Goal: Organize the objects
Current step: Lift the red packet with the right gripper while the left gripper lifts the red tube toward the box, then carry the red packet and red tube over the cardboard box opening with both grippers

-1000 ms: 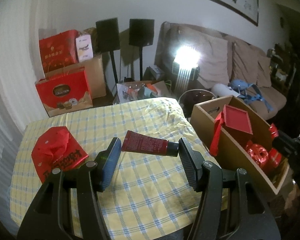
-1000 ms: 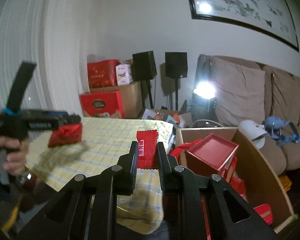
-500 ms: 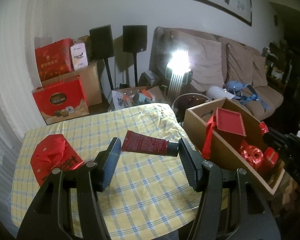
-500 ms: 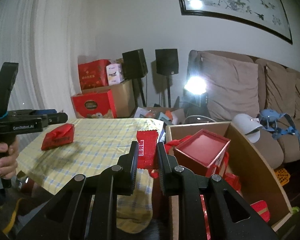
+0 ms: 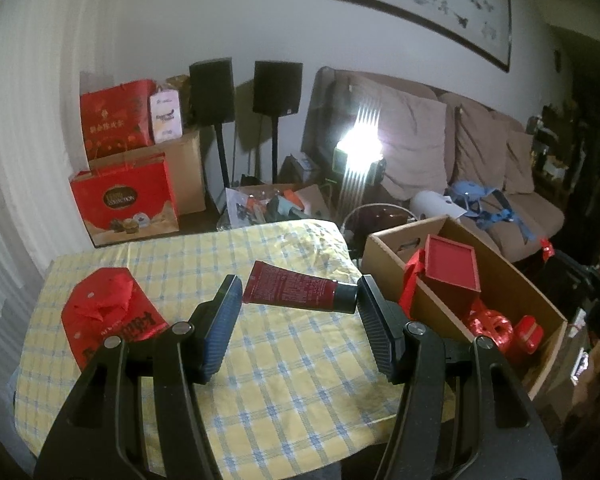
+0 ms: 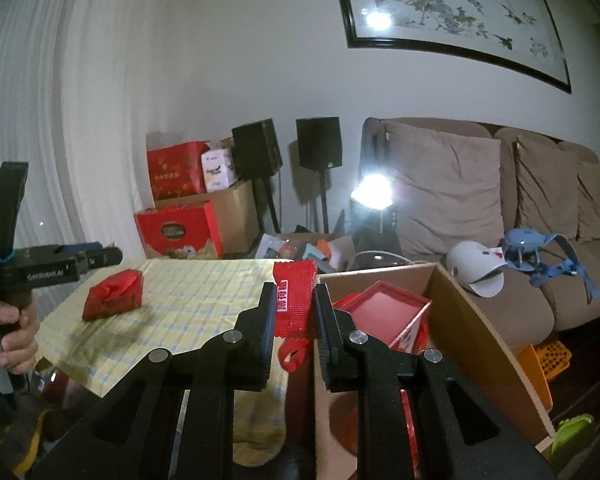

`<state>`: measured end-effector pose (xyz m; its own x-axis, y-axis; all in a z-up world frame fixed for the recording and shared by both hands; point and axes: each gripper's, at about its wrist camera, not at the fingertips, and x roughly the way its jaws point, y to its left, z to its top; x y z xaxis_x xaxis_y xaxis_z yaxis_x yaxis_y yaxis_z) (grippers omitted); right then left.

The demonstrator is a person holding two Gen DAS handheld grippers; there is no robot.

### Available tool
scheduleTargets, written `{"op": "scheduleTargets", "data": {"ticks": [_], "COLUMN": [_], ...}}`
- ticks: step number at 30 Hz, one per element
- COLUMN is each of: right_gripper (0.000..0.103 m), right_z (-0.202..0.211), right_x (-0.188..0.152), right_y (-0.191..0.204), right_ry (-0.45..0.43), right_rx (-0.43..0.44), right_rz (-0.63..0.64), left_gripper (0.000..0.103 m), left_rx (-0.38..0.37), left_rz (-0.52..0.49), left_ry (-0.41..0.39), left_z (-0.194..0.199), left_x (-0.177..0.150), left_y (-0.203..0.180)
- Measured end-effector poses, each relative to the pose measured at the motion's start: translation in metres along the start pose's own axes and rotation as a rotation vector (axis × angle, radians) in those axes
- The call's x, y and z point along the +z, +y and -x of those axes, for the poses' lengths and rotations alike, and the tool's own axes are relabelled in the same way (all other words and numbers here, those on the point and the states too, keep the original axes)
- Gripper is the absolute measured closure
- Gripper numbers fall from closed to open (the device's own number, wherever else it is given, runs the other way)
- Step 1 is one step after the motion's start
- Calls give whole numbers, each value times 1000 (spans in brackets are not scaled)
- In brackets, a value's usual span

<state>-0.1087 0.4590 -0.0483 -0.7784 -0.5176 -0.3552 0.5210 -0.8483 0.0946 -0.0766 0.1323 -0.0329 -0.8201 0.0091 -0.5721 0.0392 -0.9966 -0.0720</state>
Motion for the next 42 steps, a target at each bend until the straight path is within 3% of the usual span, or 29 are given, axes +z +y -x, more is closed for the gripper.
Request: {"op": "scheduleTargets", "data": {"ticks": [17, 42], "right_gripper": [86, 86], "right_z": [7, 7], "right_x": [5, 6], "right_y": [-12, -19], "right_ry": [2, 18], "right_rx": [-23, -57], "right_rz": [-13, -27], "left_gripper": [47, 47], "left_rx": [-36, -95], "left_rz": [-15, -35], "left_ry": [20, 2], "left_z": [-5, -9], "left_x": [-9, 5], "left_y": [-20, -53]}}
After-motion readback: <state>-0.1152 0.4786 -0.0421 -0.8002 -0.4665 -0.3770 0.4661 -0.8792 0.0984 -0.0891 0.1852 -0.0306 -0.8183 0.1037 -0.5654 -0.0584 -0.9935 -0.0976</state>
